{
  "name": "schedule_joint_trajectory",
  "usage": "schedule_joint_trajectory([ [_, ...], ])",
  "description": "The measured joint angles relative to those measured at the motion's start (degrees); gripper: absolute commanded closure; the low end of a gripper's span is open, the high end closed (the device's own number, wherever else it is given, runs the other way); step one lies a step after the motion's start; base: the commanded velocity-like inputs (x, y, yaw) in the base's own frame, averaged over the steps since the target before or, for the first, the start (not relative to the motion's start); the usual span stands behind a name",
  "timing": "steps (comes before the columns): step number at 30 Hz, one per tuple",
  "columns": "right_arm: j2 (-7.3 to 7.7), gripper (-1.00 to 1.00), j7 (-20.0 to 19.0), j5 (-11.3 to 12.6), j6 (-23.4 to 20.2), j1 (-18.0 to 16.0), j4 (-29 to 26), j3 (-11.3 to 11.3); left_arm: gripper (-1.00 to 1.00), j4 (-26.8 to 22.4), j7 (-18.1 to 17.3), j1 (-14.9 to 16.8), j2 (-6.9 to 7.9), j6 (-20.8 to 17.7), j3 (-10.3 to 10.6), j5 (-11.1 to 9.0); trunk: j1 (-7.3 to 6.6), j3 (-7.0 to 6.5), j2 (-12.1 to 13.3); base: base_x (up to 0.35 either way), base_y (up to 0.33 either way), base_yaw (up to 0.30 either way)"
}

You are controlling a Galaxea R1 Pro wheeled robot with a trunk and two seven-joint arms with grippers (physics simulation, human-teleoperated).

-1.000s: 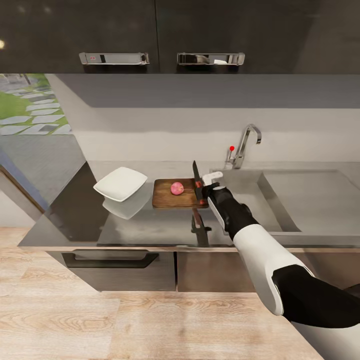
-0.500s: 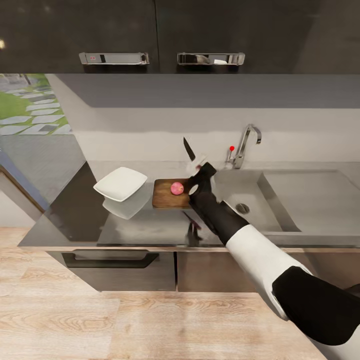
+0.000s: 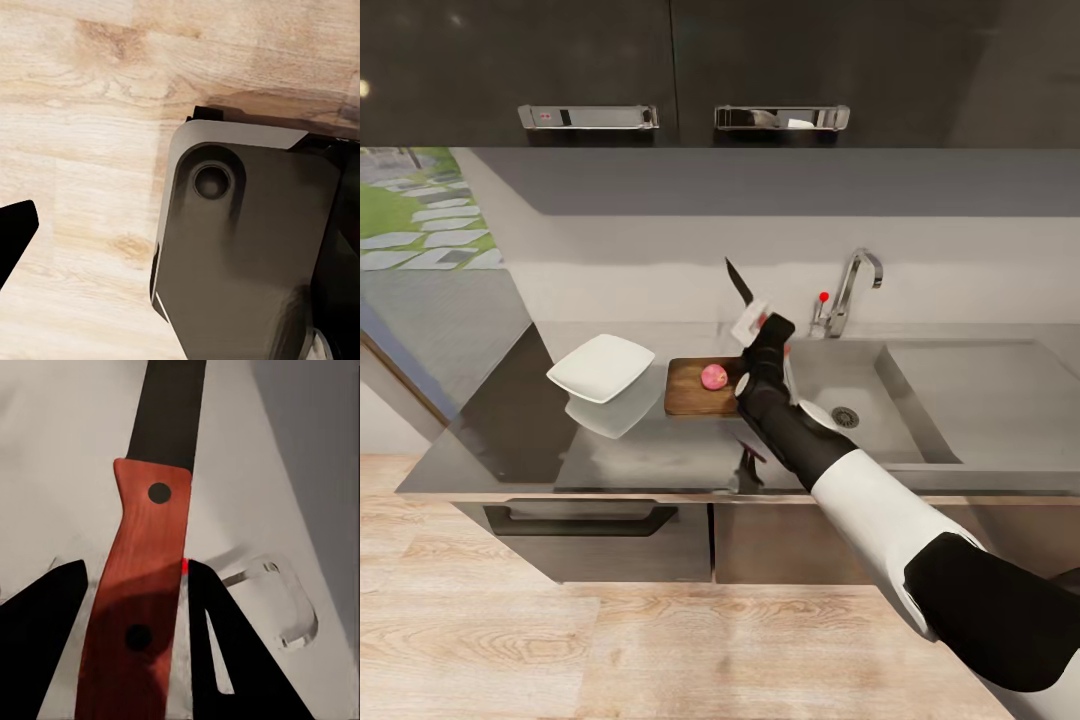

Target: In the kitchen, take the Vidalia onion out of the sink, dice it on the chopping board with the paring knife, put the diced onion into the bowl on the countertop, then place both the paring knife and the chopping board into the sink.

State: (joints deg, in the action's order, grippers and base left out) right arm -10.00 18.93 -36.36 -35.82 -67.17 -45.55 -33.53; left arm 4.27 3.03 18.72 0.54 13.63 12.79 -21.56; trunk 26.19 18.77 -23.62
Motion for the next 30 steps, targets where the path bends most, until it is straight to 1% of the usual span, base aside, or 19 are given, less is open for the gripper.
schedule_joint_trajectory([
  [2,0.00,1.00,-0.02,-1.61,0.00,0.00,0.00,-0.18,-1.00,0.00,0.00,0.00,-0.01,0.00,0.01,0.00,0.00,0.00,0.00,0.000,0.000,0.000],
  [3,0.00,1.00,-0.02,-1.90,0.00,0.00,0.00,-0.39,-1.00,0.00,0.00,0.00,-0.02,0.00,0.00,0.00,0.00,0.00,0.00,0.000,0.000,0.000],
  [5,0.00,1.00,-0.07,-2.53,0.00,0.00,0.01,-1.86,-1.00,0.00,0.00,0.00,0.00,0.00,0.00,0.00,0.00,0.00,0.00,0.000,0.000,0.000],
  [6,0.00,1.00,-0.09,-2.75,0.01,0.01,0.06,-3.54,-1.00,0.00,0.00,0.00,0.01,0.00,0.00,0.00,0.00,0.00,0.00,0.000,0.000,0.000],
  [7,0.00,1.00,-0.19,-2.83,0.04,0.02,0.47,-8.05,-1.00,0.01,0.00,0.01,0.01,0.00,0.00,0.00,0.00,0.00,0.00,0.000,0.000,0.000],
  [9,0.00,1.00,-0.27,-2.89,0.01,0.01,0.79,-9.88,-1.00,0.00,-0.02,0.00,0.02,0.00,0.00,0.00,0.00,0.00,0.00,0.000,0.000,0.000],
  [11,0.00,1.00,-0.44,-2.86,0.04,0.01,1.02,-10.92,-1.00,0.00,-0.01,0.00,0.03,0.00,0.00,0.00,0.00,0.00,0.00,0.000,0.000,0.000],
  [13,0.00,1.00,-0.88,-2.78,0.12,0.01,1.28,-11.27,-1.00,0.00,0.00,0.00,0.03,0.00,0.00,0.00,0.00,0.00,0.00,0.000,0.000,0.000],
  [19,0.00,1.00,-4.19,-2.62,0.52,0.01,3.36,-11.62,-1.00,0.00,0.00,0.00,0.05,0.04,0.00,0.00,0.00,0.00,0.00,0.000,0.000,0.000],
  [26,0.00,1.00,-5.76,-2.62,0.78,0.01,5.75,-11.62,-1.00,0.00,0.00,0.00,0.10,0.07,0.00,-0.01,0.00,0.00,0.00,0.000,0.000,0.000],
  [30,0.00,1.00,-6.37,-2.62,2.16,0.01,7.90,-11.66,-1.00,0.00,-0.01,0.00,0.11,0.04,0.00,0.00,0.00,0.00,0.00,0.000,0.000,0.000],
])
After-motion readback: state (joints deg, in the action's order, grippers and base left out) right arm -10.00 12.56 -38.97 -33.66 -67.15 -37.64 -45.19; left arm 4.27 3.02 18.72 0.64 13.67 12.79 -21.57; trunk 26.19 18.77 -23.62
